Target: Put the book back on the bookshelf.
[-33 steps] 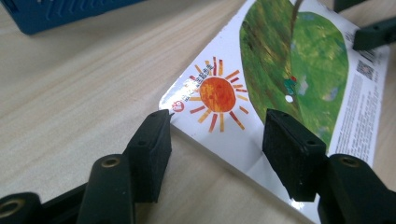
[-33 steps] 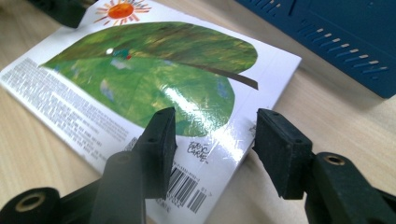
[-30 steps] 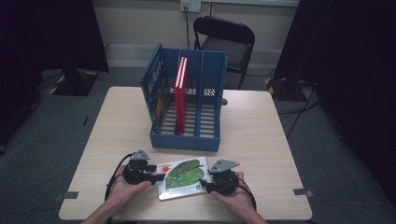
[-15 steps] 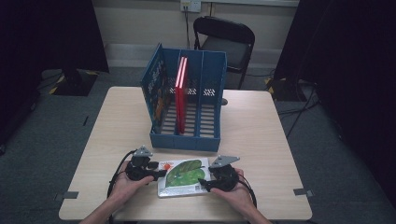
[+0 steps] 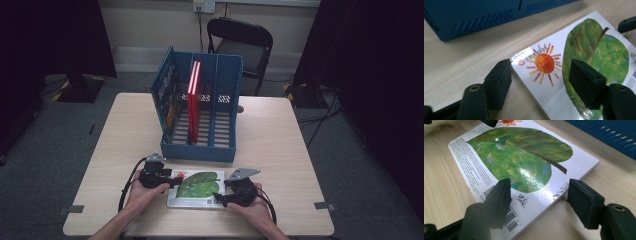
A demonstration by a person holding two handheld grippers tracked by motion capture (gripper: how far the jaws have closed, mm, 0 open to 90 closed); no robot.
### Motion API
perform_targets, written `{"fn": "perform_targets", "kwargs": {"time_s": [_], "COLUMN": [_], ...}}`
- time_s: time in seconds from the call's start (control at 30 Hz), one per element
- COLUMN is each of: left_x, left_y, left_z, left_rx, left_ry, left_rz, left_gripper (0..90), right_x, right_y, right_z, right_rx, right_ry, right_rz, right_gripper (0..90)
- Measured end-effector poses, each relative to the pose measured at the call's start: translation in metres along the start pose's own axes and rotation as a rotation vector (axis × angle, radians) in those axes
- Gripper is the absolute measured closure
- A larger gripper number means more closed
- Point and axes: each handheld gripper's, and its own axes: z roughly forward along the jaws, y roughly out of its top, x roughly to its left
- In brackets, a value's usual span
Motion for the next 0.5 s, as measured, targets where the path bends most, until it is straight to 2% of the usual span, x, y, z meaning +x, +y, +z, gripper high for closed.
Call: {"fn": "perform_targets", "kwargs": {"time_s": [0.2, 0.3, 0.5], "left_x": [0.0025, 0.0051, 0.0053], "left_y": [0.0002, 0.0001, -0.0004], "left_z": [0.0030, 0.0049, 0.0033], "left_rx": [-0.025, -0.050, -0.054], "left_ry": [-0.020, -0.049, -0.049], "left_rz": [-0.002, -0.036, -0.073], "left_gripper": [26.1, 25.6, 29.7], "right_x": [-0.0005, -0.0003, 0.0006], "right_y": [-0.0001, 0.0000, 0.0003], "right_z": [0.0002, 0.0007, 0.0010], "right_rx": [-0.005, -0.008, -0.007], "right_ry": [0.001, -0.003, -0.006], "right_rz": [-0.001, -0.005, -0.004], "right_gripper": [36.0, 35.9, 35.4]}}
